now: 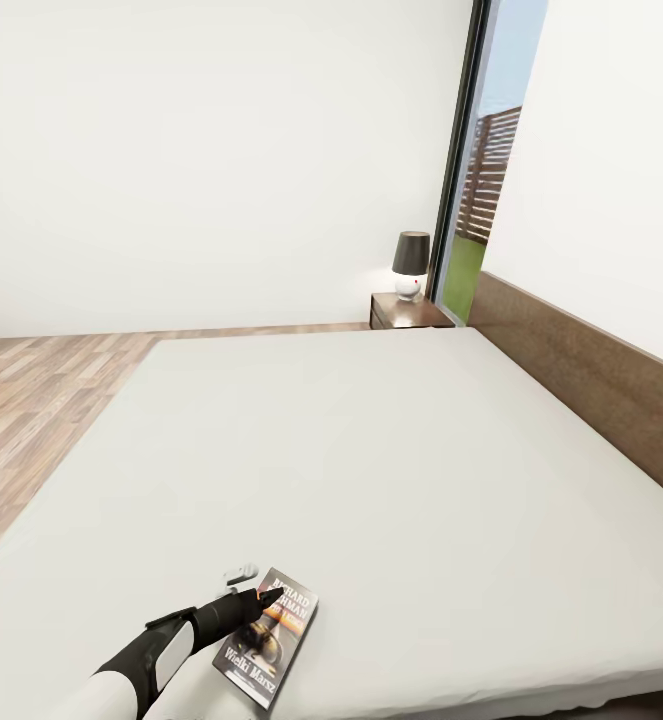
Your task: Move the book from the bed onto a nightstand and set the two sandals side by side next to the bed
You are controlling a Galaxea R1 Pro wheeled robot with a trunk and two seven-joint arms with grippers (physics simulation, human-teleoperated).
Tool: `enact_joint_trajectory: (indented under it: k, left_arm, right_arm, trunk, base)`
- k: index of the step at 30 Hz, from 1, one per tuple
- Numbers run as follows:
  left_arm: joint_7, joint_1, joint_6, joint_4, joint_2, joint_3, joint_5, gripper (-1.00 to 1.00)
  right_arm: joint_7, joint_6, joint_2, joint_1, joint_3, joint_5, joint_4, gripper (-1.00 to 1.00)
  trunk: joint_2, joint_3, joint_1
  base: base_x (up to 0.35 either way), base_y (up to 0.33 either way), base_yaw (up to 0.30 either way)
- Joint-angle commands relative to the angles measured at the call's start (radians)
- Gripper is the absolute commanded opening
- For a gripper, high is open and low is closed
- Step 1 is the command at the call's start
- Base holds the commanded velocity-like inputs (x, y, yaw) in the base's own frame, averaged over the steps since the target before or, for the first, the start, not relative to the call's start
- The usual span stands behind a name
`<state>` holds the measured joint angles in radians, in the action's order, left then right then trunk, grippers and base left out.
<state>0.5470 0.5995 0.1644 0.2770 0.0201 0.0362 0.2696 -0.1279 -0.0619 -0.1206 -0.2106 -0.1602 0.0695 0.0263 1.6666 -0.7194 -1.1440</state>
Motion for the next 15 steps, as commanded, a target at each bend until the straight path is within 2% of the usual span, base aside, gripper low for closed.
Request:
enact_joint_trajectory:
  k: [1, 10, 15]
  left_arm:
    - [0.004, 0.000, 0.010, 0.001, 0.000, 0.004, 0.007, 1.00]
    - [0.003, 0.000, 0.010, 0.001, 0.000, 0.003, 0.007, 1.00]
    - [0.002, 0.000, 0.010, 0.001, 0.000, 0.004, 0.007, 1.00]
  right_arm:
    - [-0.003, -0.006, -0.001, -0.001, -0.008, 0.007, 0.003, 1.00]
    - [-0.003, -0.006, -0.001, -0.001, -0.008, 0.007, 0.003, 1.00]
    - [-0.004, -0.006, -0.001, -0.001, -0.008, 0.007, 0.003, 1.00]
  trunk:
    - [0.000, -0.001, 0.000]
    - [0.000, -0.001, 0.000]
    - [0.000, -0.001, 0.000]
  base:
    - [-0.036, 0.000, 0.000]
    - [-0.026, 0.000, -0.006]
    - [-0.008, 0.000, -0.063]
